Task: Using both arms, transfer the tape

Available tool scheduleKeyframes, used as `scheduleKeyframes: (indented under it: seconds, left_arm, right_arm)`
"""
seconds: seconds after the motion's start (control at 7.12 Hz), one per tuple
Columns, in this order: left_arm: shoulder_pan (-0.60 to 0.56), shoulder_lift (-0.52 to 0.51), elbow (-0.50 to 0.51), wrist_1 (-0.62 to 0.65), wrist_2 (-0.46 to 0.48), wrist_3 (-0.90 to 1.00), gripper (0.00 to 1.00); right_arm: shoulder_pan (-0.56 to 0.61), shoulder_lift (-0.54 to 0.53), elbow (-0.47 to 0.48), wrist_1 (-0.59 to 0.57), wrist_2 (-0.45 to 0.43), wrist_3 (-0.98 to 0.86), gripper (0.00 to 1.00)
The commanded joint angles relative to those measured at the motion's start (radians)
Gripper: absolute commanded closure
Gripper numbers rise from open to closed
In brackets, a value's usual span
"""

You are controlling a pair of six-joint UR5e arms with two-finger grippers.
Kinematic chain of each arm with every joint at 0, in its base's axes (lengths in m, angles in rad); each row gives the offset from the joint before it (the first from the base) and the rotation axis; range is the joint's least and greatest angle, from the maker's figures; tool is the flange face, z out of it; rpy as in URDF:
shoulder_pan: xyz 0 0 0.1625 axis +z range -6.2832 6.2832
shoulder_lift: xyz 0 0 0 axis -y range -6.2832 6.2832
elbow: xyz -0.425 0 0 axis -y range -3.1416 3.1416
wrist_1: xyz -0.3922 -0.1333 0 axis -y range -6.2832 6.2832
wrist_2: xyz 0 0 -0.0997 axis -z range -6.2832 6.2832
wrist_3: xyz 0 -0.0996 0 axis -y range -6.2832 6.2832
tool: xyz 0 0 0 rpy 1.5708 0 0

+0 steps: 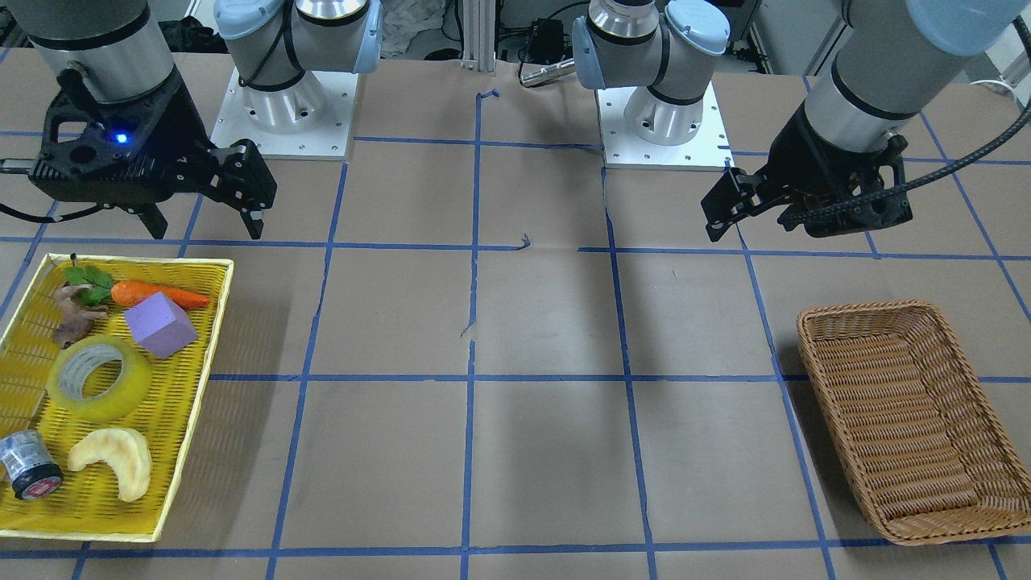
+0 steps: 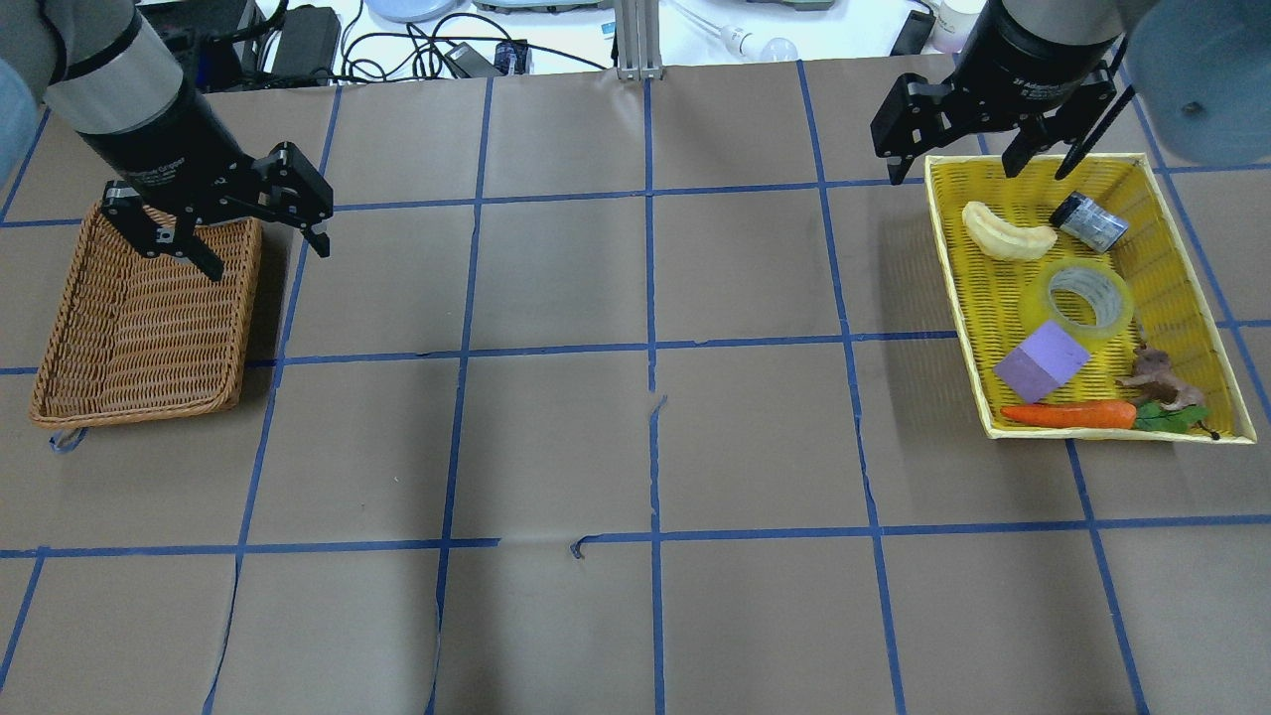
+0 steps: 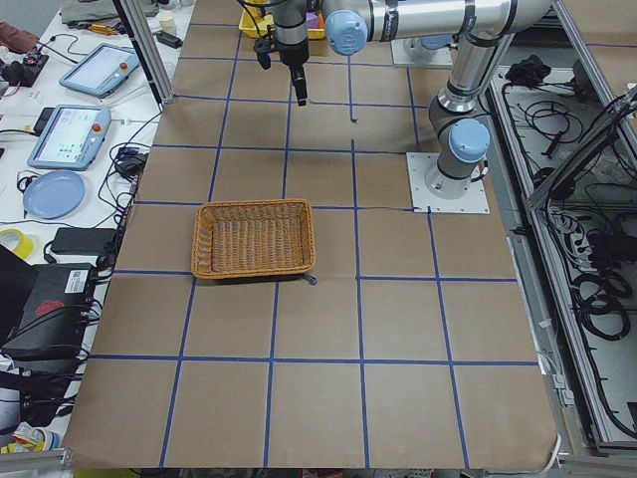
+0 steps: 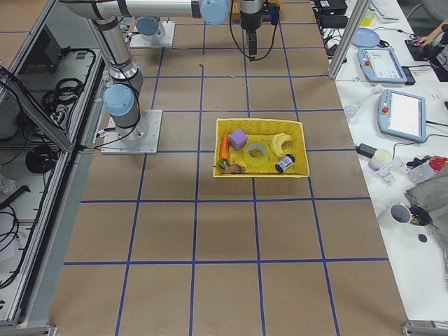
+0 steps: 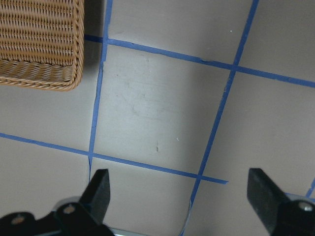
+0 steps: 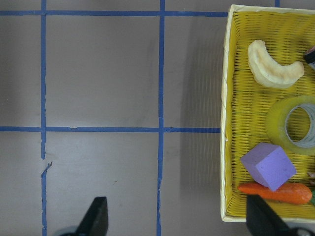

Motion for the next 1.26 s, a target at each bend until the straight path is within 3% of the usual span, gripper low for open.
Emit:
scheduleKeyframes:
  seconds: [0.0,0.14,1.12]
  left_arm:
    - [-0.057,0.026,0.030,-0.027,0.030,0.013,0.00]
    - [-0.087,0.033,0.023,-0.024,0.130,0.015,0.00]
    - [-0.133,0.039,-0.017,-0.015,0.111,-0.005,0.00]
  right_arm:
    - [-0.001,0.004,0.000,0.000,0.001,-0.004,0.00]
    - [-0.001,0.004,0.000,0.002,-0.001,-0.004,0.00]
    - [0.002,0.001,0.000,0.006,-0.001,-0.009,0.00]
